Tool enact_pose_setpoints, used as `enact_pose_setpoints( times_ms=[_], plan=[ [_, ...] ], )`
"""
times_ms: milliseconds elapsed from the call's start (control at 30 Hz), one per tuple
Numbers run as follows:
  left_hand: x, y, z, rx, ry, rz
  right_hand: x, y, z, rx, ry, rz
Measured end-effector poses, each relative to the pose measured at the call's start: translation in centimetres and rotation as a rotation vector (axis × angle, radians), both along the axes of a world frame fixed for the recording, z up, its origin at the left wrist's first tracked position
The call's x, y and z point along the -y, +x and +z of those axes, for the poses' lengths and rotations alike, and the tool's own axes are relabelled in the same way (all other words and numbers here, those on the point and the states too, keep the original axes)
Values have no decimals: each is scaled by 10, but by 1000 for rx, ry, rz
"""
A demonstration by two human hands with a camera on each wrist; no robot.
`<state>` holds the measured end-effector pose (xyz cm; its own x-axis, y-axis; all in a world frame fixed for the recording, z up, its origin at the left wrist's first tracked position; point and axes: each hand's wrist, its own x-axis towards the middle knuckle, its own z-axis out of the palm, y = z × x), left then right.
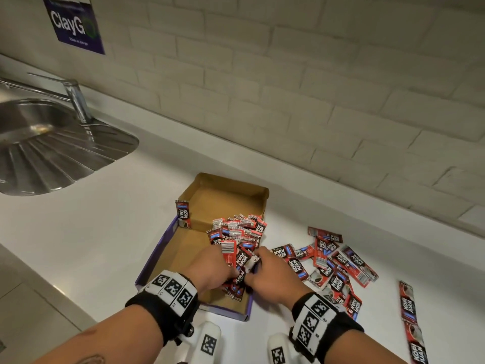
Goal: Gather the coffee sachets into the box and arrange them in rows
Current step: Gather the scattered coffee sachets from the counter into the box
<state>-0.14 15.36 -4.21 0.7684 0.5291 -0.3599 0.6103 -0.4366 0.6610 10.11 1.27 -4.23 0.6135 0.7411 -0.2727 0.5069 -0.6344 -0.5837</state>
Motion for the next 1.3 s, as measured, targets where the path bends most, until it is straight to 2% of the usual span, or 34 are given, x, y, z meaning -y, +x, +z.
enact_pose_setpoints(
  times_ms=[233,467,633,733,867,933,1000,1167,1300],
  plan=[
    [5,5,-2,46,28,-139,-1,-3,-16,37,118,-101],
    [-2,-5,-8,111,-31,-58,-12,-1,-22,46,153,-150],
    [-23,-20,-1,116,-59,93,-12,1,-23,29,144,-147],
    [-47,-28,1,39,44,187,-11,1,-23,23,140,-148],
    [-65,-38,2,-273,223,1,-11,1,-27,27,127,-155],
    [-65,-44,-1,-358,331,-112,-12,1,-28,30,129,-148],
    [-64,-46,-1,-358,381,-190,-11,1,-28,31,128,-146],
    [-65,-40,1,-331,351,-307,-11,0,-28,34,119,-147],
    [-71,-39,3,-288,293,-293,-10,0,-25,41,125,-134]
  ],
)
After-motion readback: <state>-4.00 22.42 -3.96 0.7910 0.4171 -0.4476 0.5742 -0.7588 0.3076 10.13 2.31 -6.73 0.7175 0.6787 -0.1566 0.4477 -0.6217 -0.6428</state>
